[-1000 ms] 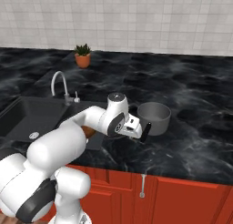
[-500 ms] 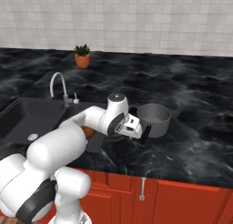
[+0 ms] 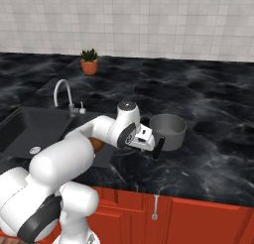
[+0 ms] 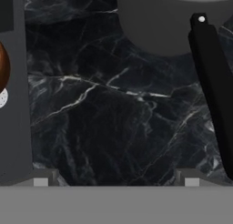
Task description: Place the saucepan in the left basin and the bowl in the right basin of the sink.
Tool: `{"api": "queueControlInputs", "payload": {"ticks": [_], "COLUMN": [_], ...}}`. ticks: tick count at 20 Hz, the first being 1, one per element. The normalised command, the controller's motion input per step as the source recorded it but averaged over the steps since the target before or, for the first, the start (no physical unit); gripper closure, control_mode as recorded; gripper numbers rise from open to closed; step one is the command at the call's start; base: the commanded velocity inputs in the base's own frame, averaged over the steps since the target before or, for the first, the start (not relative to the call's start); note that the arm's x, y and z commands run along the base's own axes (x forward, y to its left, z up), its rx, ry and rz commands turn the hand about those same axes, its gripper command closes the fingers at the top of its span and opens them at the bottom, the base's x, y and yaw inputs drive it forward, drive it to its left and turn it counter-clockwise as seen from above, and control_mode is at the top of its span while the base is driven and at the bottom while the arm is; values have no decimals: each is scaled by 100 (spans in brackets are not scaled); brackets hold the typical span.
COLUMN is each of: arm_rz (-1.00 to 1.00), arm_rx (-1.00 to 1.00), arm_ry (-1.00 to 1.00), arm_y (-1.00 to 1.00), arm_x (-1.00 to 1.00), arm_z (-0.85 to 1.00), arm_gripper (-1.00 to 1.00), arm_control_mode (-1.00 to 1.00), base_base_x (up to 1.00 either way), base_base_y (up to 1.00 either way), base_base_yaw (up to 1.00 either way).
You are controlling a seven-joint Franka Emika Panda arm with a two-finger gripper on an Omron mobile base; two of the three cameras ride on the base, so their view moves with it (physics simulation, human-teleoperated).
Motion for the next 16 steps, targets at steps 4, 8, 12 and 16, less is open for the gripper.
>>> {"api": "queueControlInputs", "payload": {"ticks": [4, 8, 12, 16], "arm_rz": [0, 0, 0, 0], "arm_rx": [0, 0, 0, 0], "arm_ry": [0, 0, 0, 0], "arm_y": [0, 0, 0, 0], "arm_x": [0, 0, 0, 0], "arm_z": [0, 0, 0, 0], "arm_gripper": [-100, -100, -100, -100], "arm_control_mode": [100, 100, 100, 100], "base_base_x": [4, 1, 0, -1], "base_base_y": [8, 2, 0, 1], "base_base_yaw": [0, 0, -1, 0]}}
